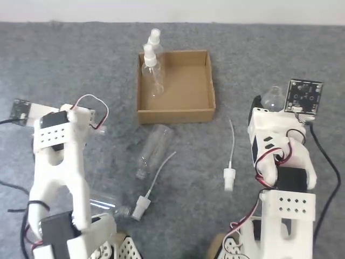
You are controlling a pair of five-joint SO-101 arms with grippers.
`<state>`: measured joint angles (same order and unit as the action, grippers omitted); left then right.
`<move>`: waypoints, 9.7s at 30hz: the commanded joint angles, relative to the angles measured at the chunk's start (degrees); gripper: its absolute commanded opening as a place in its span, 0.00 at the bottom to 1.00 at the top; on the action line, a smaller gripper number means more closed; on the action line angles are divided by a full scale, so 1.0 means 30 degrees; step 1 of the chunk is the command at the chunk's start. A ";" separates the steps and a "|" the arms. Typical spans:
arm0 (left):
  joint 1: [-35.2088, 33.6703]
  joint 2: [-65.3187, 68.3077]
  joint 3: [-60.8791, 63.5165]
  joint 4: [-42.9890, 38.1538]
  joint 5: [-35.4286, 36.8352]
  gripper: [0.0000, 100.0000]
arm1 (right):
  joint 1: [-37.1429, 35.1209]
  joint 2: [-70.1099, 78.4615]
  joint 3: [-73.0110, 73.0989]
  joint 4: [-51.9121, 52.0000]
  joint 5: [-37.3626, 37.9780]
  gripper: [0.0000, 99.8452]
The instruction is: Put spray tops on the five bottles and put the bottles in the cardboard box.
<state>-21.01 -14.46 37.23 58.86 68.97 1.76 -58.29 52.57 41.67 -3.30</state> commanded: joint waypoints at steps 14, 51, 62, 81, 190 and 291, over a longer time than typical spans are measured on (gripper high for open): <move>-0.0117 -0.0205 -0.0718 0.0821 0.0234 0.26 | -0.0220 -0.0513 -0.0176 -0.0454 0.0000 0.14; -0.3341 -0.0059 -0.4733 0.2198 -1.3216 0.01 | -0.6549 -0.0513 0.2960 -0.2681 0.2462 0.14; -0.2520 0.0000 -0.7399 0.3311 -2.5260 0.02 | -0.6549 -0.0484 0.2989 -0.2652 0.2491 0.14; -0.1905 1.1868 -2.1407 1.3685 -4.2286 0.18 | -0.6549 -0.0484 0.2989 -0.2652 0.2520 0.14; 0.6388 -0.4484 -1.1912 0.8117 -2.5495 0.02 | -0.9538 -0.5465 0.7267 -0.5963 0.2872 0.14; 1.1722 -2.9451 0.9421 -0.5656 -1.5912 0.01 | -1.7304 -0.5553 1.0520 -1.1267 0.3018 0.14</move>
<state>13.98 -102.55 65.19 41.80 21.85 -50.20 -73.14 84.75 8.70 4.97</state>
